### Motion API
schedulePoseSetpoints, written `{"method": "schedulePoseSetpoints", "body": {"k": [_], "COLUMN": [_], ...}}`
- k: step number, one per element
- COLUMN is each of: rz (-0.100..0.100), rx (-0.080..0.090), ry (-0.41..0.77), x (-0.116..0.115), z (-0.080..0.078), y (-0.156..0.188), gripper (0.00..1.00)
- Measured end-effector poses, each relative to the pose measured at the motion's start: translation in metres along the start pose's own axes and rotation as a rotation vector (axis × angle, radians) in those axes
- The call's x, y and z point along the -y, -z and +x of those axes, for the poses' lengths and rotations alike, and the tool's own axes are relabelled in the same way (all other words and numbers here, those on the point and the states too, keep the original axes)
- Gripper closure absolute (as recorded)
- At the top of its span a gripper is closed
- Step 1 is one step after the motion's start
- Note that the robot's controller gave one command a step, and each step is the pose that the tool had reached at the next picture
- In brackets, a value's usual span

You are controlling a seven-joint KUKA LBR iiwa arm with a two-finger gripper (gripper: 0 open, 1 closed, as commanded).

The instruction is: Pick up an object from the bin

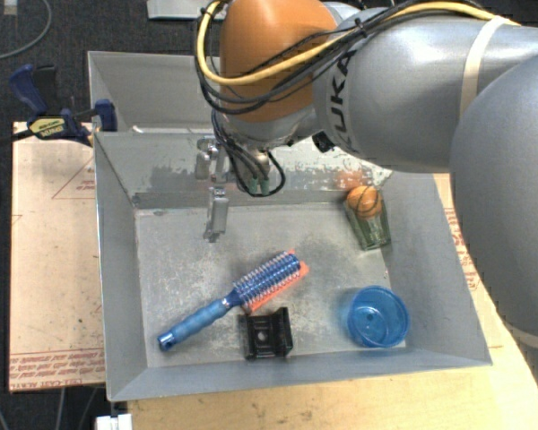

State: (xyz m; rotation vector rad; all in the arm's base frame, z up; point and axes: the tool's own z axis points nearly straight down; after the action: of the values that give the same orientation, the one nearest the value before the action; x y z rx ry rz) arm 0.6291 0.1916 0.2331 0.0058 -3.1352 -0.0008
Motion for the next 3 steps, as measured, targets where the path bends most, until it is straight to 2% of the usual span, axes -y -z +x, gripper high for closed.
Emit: {"method": "schedulePoseSetpoints", "body": {"k": [1, 2, 3], "rz": [-0.001, -0.004, -0.003], "rx": [0.008, 0.013, 0.009], "ry": [-0.003, 0.06, 0.097], "x": [0.001, 0.019, 0.032], "z": [-0.002, 0.016, 0.026], "y": [0.005, -0.011, -0.023], "gripper": [0.0, 0.0, 0.0]}}
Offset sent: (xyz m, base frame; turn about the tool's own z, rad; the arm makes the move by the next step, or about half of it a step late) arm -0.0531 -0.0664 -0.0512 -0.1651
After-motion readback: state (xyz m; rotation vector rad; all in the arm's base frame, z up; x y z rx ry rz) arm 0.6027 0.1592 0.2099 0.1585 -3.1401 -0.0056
